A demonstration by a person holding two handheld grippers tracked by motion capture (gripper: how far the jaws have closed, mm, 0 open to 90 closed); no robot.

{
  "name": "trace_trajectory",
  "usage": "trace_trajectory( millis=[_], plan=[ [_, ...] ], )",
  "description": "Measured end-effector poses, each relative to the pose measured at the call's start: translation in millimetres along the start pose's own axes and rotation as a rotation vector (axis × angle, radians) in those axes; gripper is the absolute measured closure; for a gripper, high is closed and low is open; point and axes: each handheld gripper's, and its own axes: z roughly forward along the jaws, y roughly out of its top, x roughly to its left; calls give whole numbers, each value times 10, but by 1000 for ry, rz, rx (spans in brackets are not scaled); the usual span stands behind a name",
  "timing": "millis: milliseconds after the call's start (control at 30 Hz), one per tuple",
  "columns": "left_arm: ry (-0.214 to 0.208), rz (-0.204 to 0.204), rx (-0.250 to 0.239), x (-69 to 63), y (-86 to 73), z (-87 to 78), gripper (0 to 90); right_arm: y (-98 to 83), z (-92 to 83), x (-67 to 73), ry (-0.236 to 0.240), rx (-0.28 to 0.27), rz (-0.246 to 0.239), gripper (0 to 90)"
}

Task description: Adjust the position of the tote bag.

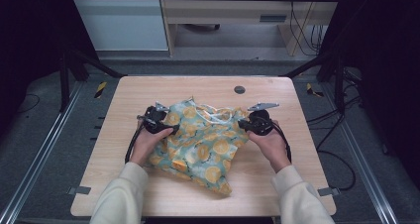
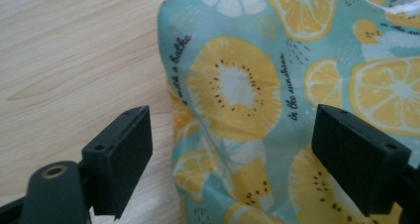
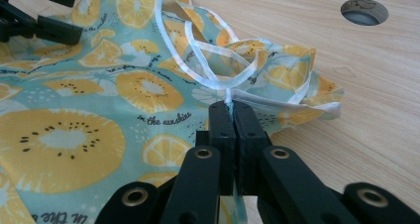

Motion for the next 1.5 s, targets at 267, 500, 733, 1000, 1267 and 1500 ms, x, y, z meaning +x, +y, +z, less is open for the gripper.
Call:
trace_trajectory(
  millis=[267,500,733,1000,1267,1500],
  plan=[
    [16,15,16,-50,-23,33,281,11,-18,24,2,-8,-2,886],
    [20,-3,29,-28,-31,6,466,10,-60,0,-5,-16,1,888],
    [29,4,52,-64,-44,31,631,11,-77,-13,-7,-16,0,888],
    [25,-12,49,-71,-81,28,827,12,-105,-23,-14,-17,-2,889],
    [19,-15,21,-44,-82,-64,900,22,-112,-15,-13,-23,-3,891],
    [46,3,-59,-9,-49,-323,900,36,-176,-27,-21,-37,-12,898]
  ],
)
